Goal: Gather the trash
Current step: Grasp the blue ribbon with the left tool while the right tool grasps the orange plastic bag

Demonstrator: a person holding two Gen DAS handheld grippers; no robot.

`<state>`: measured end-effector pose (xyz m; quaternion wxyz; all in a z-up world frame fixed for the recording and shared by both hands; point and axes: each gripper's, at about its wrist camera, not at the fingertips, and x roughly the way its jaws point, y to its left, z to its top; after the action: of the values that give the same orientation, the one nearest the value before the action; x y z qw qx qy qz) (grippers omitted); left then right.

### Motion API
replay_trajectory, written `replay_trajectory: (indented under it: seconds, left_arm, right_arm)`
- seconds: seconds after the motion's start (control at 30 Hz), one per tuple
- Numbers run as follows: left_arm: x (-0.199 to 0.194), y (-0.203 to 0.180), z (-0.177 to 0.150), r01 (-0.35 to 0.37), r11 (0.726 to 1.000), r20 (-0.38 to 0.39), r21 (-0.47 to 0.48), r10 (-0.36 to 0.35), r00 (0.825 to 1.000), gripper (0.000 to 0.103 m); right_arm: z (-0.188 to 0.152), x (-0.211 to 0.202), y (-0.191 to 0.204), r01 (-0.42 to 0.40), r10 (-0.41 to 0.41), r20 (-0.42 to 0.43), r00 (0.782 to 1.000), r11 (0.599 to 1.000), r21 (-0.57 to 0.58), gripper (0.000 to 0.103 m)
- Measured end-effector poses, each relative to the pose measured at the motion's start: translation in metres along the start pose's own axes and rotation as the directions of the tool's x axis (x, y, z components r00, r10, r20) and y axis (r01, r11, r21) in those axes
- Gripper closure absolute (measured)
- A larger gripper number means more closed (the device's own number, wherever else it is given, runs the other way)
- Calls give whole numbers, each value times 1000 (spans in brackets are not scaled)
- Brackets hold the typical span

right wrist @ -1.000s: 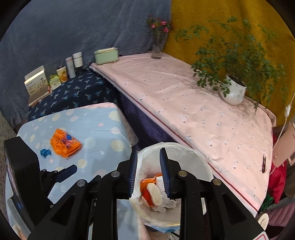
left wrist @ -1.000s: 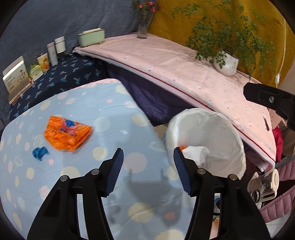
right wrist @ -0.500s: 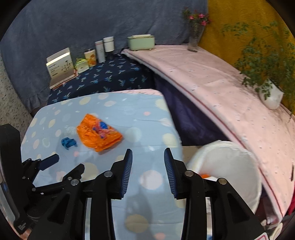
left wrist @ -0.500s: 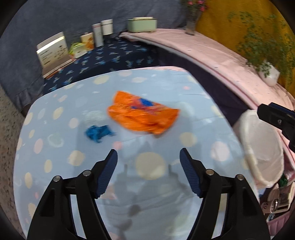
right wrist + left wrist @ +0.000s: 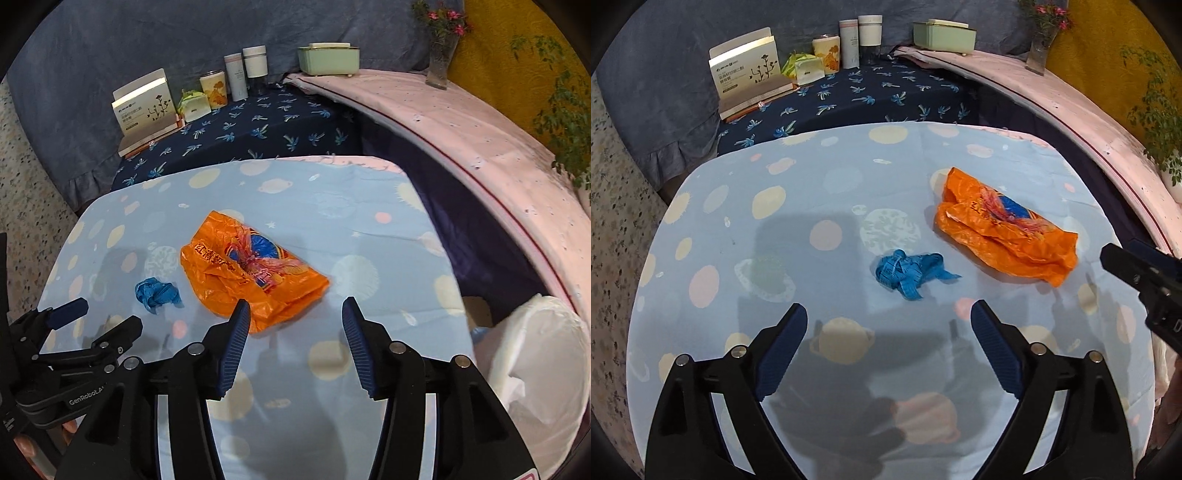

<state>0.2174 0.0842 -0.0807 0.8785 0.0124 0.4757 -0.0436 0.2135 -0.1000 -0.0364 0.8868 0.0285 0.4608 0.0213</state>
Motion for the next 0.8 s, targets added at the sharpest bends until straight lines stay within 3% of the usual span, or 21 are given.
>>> replay_trajectory:
  seconds: [0.3,0.37,0.4,0.43,0.5,0.57,0.63,0.8]
  left_arm:
    - [29,-3,10,17,1000,-22,14,-17,1000,18]
    - [34,-5,10,26,999,-29,21,-25,999,24]
    - [37,-6,11,36,999,-39,25,-35,999,33]
    - [41,-7,10,49,998,-53,27,-48,997,41]
    - [44,-10,9,55,998,-58,36,-53,997,49]
    - [44,-14,8,49,997,-49,52,-47,998,57]
    - [43,-16,8,61,997,-50,52,-58,997,75]
    - [38,-24,6,84,995,-51,61,-81,995,83]
  right_arm:
    - [5,42,12,-44,43,-22,999,999,-16,53]
    - [2,51,13,-42,41,-38,998,999,-27,54]
    - [0,55,13,-43,41,-46,998,999,-28,55]
    - [-3,60,11,-41,40,-54,998,999,-27,60]
    - [-7,66,8,-52,50,-74,996,998,-27,71]
    - [-7,66,8,-56,54,-63,997,998,-29,74]
    - [-6,65,10,-63,60,-64,996,997,-38,79]
    - [-9,59,15,-68,64,-59,996,995,-71,84]
